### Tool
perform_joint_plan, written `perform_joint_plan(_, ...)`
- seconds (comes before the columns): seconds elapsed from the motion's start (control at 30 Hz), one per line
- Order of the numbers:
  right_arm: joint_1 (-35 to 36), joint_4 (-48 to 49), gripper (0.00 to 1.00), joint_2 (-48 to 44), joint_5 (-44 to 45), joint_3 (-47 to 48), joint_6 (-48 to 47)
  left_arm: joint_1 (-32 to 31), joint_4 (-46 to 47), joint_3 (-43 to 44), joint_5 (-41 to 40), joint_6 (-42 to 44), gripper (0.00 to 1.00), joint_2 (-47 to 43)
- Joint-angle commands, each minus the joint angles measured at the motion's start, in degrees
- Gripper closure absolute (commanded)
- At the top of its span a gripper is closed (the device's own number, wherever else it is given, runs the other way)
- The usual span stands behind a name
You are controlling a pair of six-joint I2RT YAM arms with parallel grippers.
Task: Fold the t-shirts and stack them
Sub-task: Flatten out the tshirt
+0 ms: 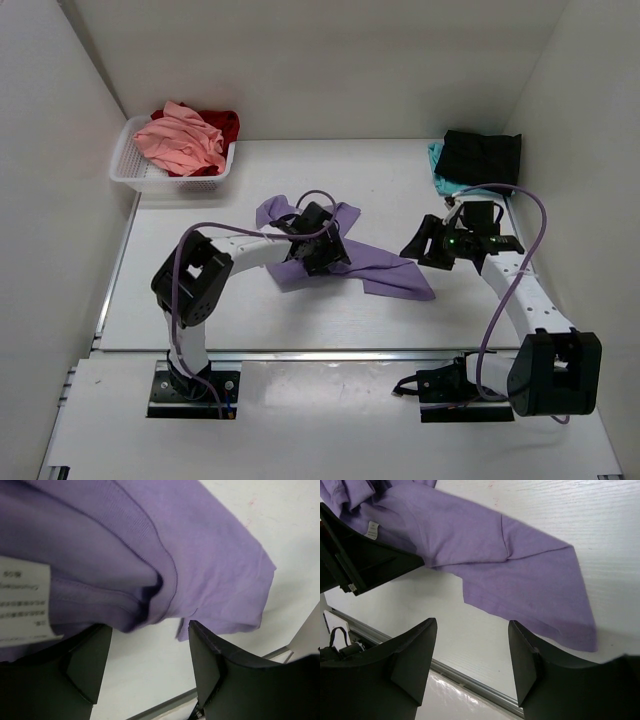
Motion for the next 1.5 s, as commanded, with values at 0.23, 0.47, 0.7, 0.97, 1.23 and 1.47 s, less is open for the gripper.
perform_joint_plan(0.23, -0.31, 1.78, 0.44, -3.06, -2.07, -2.13, 0.48, 0.25, 2.28, 2.64, -3.82, -2.17, 0.48, 0.27)
perform_joint_plan(0.47, 0.30, 1.96, 0.44, -3.14, -2.25, -2.13, 0.83, -0.98, 3.33, 5.88, -3.57, -4.10, 0.42, 4.21)
perform_joint_plan(0.7, -0.66, 2.14, 0.44, -3.41, -1.82, -3.02, 0.83, 0.42, 1.06, 11.50, -0.85, -2.44, 1.00, 4.58)
perform_joint_plan(0.97, 1.44, 7.66, 0.44, 3.79, -2.08, 2.16, 2.67, 14.72, -17.20, 16.17, 10.75, 4.41, 1.00, -17.09)
perform_joint_plan(1.23, 9.61, 11.97, 0.48, 17.67, 0.20, 12.44, 5.04, 33.82, -34.88, -1.90, 19.99, 8.63, 1.00, -43.49)
perform_joint_plan(1.47, 18.23, 12.60, 0.49, 32.17, 4.16, 25.00, 4.08, 33.92, -41.82, -3.62, 11.93, 9.51, 1.00, -53.70)
